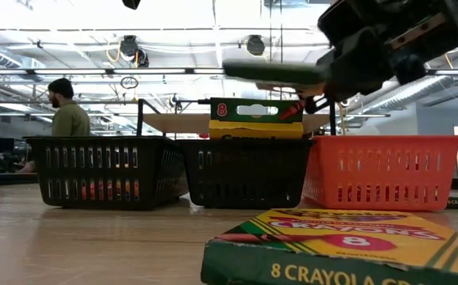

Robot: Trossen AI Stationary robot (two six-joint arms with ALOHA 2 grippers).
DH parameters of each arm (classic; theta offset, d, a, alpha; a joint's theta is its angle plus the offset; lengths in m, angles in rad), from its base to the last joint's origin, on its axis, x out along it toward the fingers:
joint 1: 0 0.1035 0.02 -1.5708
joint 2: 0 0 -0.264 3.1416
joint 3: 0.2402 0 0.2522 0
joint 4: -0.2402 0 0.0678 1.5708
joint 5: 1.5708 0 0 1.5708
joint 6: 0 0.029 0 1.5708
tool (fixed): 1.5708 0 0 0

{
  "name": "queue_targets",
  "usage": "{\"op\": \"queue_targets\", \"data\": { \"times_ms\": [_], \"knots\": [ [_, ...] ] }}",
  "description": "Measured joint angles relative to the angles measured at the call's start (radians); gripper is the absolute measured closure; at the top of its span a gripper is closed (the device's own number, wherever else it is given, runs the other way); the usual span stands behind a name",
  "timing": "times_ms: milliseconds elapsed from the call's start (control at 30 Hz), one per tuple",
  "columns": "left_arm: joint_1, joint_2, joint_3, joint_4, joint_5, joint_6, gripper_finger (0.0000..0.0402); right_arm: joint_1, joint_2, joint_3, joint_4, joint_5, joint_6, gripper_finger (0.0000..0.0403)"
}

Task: Pick & Place Office Desk Supplies
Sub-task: Put the crayon box into the right black bin

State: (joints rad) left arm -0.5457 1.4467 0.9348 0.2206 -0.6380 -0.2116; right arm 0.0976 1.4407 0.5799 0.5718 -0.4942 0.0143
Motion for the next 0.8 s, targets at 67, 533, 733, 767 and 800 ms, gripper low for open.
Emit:
{"op": "queue_targets", "data": {
  "times_ms": [67, 533, 733, 767, 800],
  "knots": [
    [0.000, 0.000, 0.000, 0.000, 0.000, -0.001, 0.0172, -0.024, 0.018, 0.000, 0.030, -0.038, 0.004, 0.0403],
    [0.033, 0.000, 0.001, -0.153, 0.010, -0.096, 0.0172, -0.092, 0.082, 0.000, 0.112, -0.140, 0.037, 0.0403],
    [0.067, 0.000, 0.001, -0.330, 0.043, -0.241, 0.0172, -0.092, 0.082, 0.000, 0.120, -0.140, 0.034, 0.0403],
    [0.072, 0.000, 0.001, -0.346, 0.051, -0.259, 0.0172, -0.092, 0.082, 0.000, 0.120, -0.140, 0.034, 0.0403],
    [0.076, 0.000, 0.001, -0.358, 0.056, -0.272, 0.0172, -0.092, 0.082, 0.000, 0.121, -0.140, 0.034, 0.0403]
  ]
}}
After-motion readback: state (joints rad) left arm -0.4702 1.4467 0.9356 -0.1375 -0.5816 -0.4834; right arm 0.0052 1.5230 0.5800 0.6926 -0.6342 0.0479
